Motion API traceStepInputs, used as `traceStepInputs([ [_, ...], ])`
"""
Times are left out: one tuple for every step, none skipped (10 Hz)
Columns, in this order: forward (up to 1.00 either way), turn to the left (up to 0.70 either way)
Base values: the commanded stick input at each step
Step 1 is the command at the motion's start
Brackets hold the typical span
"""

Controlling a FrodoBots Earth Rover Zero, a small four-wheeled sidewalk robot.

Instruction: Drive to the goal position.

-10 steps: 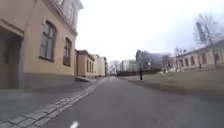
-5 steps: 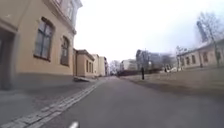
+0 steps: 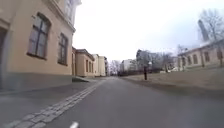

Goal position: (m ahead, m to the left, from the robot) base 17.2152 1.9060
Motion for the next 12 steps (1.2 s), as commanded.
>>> traceStepInputs([
  [1.00, -0.06],
  [1.00, -0.37],
  [1.00, -0.40],
  [1.00, -0.40],
  [1.00, -0.40],
  [1.00, -0.10],
  [1.00, 0.00],
  [1.00, 0.00],
  [1.00, 0.00],
  [1.00, 0.00],
  [1.00, 0.00],
  [1.00, 0.00],
])
